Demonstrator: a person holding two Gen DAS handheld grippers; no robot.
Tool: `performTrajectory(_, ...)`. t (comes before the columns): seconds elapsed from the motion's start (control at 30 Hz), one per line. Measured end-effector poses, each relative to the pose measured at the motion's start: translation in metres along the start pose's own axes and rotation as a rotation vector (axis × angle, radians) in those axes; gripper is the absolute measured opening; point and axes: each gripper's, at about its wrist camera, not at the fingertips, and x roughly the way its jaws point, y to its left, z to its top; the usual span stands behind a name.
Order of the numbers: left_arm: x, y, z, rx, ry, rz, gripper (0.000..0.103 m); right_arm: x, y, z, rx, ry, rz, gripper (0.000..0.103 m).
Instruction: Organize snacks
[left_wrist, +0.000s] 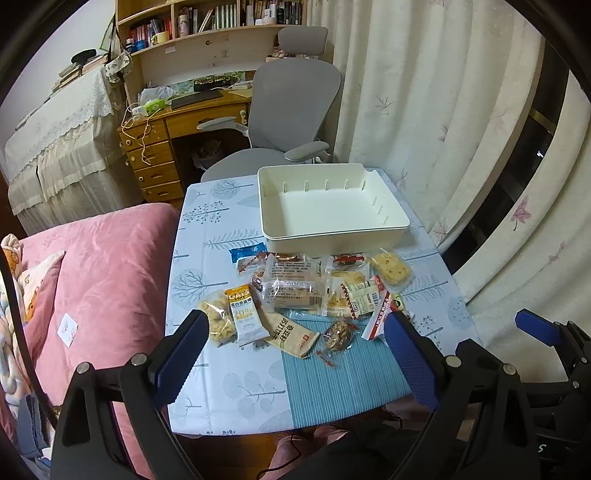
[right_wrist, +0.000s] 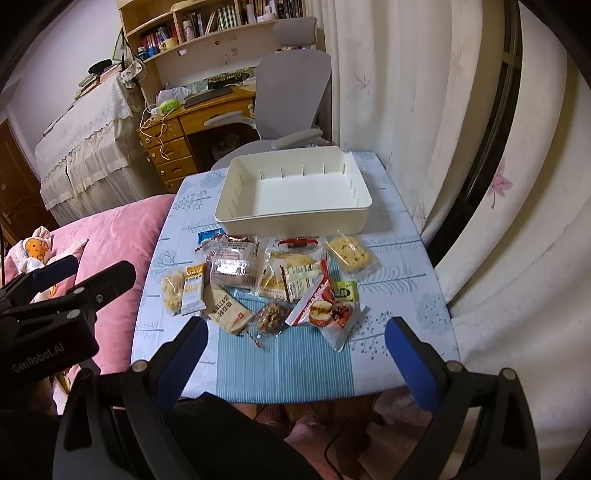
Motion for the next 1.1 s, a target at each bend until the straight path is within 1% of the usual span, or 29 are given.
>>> performTrajectory(0.17, 0.005, 0.003, -0.001, -0.015, 0.035, 0.02, 0.095, -0.001, 0.007, -0.002, -0.009, -0.017, -0.002, 0.097)
performTrajectory(0.57, 0.012, 0.02, -0.007, 0.01, 0.078, -0.006, 0.095, -0.001, 0.022, -0.011, 0.002, -0.025, -0.004, 0.097)
performTrajectory(0.83, 0.028, 0.029, -0.009, 0.033, 0.104, -0.071, 0.095, 0.009, 0.028, -0.018, 0.029, -0.021, -0.016, 0.097)
performTrajectory(0.97, 0.041, 0.033, -0.01, 0.041, 0.124, -0.086, 0.095, 0.014, 0.029, -0.02, 0.039, -0.029, -0.037, 0.097)
performTrajectory(1.1, 0.057, 0.033, -0.008, 0.047, 0.172, -0.119, 0.095, 0.021, 0.026, -0.021, 0.045, -0.024, -0.064, 0.097)
